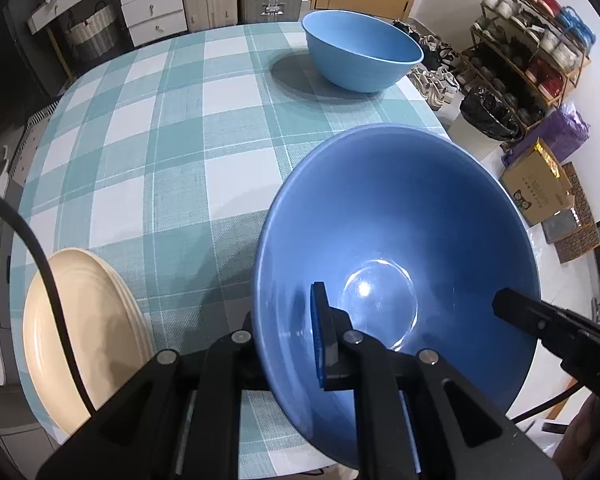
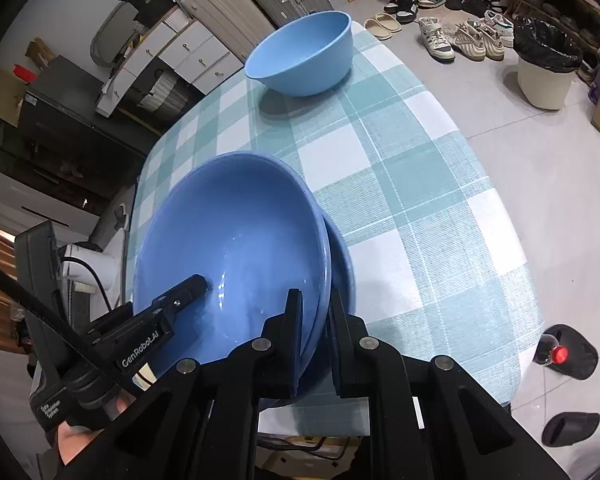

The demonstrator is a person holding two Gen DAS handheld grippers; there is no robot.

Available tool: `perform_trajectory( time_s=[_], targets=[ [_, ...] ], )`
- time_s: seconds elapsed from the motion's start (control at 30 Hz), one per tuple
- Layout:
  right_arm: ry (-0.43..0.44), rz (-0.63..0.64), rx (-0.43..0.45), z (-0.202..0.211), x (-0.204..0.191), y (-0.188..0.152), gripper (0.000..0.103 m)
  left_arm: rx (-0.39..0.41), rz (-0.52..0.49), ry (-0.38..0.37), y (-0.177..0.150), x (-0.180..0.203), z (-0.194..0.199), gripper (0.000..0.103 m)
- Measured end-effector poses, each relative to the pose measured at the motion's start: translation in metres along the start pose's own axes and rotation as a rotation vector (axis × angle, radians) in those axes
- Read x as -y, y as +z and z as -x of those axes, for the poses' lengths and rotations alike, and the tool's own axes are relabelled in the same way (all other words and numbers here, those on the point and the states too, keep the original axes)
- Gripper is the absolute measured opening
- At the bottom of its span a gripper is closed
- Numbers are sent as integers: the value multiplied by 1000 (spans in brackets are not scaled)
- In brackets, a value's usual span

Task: Organize plates and bowls
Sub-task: 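Lift the darker blue bowl with both grippers and carry it over the first bowl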

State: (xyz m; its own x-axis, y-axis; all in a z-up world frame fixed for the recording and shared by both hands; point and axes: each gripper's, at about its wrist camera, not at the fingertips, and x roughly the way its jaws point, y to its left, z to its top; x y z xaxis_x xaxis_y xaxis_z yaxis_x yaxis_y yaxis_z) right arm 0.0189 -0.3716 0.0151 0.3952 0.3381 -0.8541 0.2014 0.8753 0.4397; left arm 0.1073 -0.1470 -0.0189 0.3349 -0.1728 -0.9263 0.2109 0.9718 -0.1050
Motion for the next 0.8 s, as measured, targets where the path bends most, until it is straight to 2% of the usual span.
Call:
perform_trajectory(
  time_s=[0.47, 0.8],
  targets=[
    [-136, 147, 38, -7, -15, -8, 12, 23, -15, 42, -8, 5, -5, 11],
    [-265, 296, 65, -13, -29, -20, 14, 12, -6, 58, -8, 6, -7, 11]
  ],
)
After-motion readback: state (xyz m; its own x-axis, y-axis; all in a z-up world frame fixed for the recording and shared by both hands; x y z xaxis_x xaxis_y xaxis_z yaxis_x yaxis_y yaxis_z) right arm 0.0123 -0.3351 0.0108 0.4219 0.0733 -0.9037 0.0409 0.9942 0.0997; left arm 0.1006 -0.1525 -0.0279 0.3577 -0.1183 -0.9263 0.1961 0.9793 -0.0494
